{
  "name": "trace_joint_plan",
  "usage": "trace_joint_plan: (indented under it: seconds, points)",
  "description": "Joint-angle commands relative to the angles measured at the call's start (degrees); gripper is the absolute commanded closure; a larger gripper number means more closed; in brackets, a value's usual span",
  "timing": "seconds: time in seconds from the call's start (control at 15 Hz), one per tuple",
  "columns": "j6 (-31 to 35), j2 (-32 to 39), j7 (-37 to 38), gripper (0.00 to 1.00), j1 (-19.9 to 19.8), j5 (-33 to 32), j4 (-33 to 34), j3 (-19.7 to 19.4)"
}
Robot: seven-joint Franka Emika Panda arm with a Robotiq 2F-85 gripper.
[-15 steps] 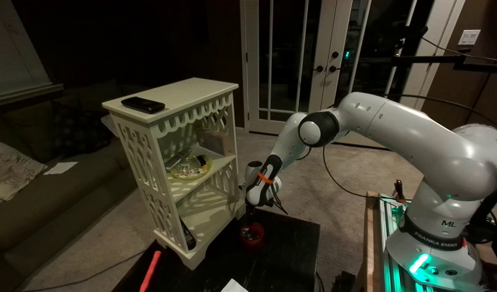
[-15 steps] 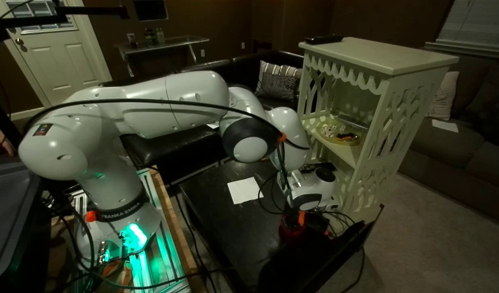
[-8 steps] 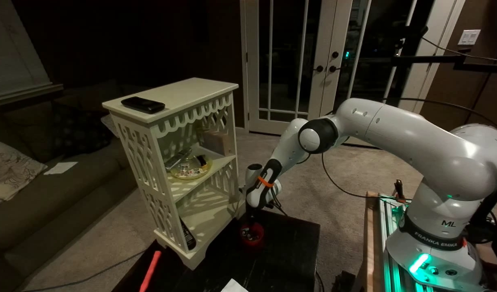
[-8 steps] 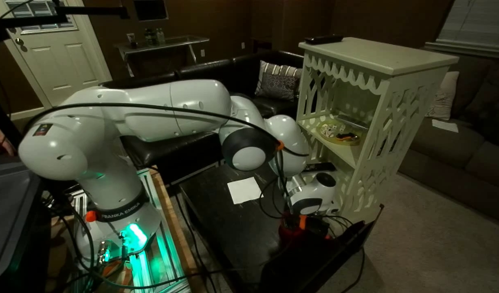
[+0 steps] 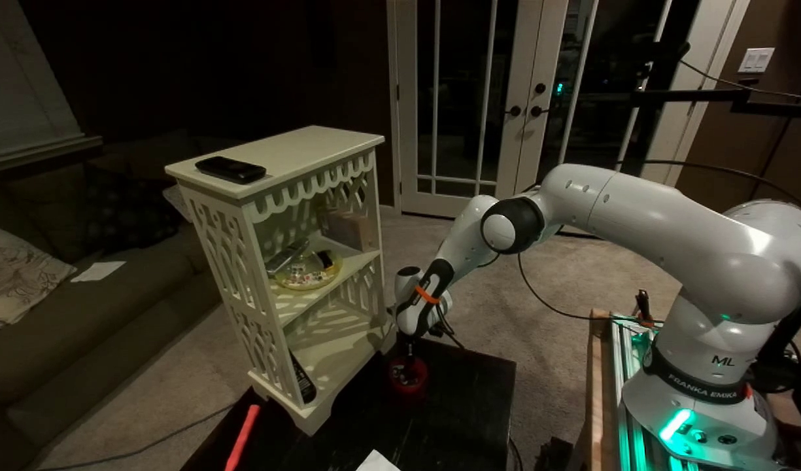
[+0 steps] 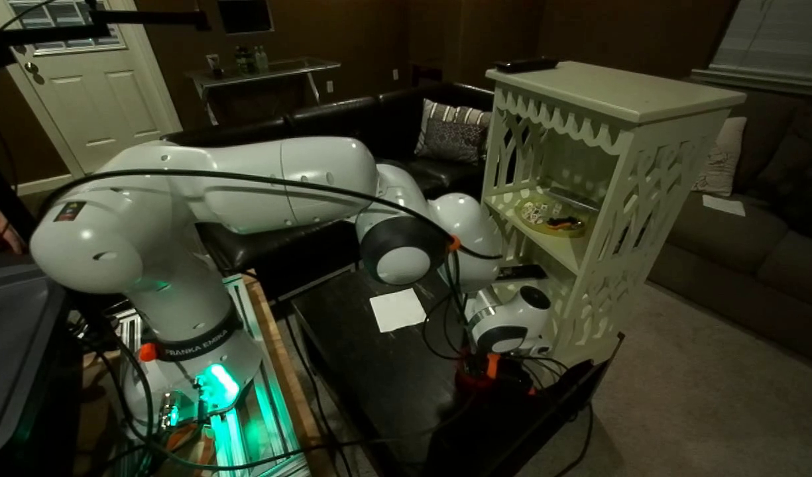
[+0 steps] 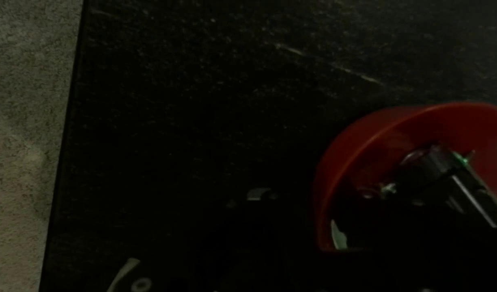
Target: Put the orange bowl on the bottom shelf.
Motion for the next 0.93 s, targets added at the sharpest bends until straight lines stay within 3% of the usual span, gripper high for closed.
trace_joint_plan:
  seconds: [0.0, 0.53, 0.87]
  points:
    - [-3.7, 0.3, -0.6, 0.99, 0.3, -0.1, 1.9, 0.1]
    - [-14.0, -3.1, 2.3, 0.99, 0.0, 1.6, 1.6, 1.0]
    - [-26.2, -7.6, 8.7, 0.99, -0.6, 4.0, 0.0, 2.3]
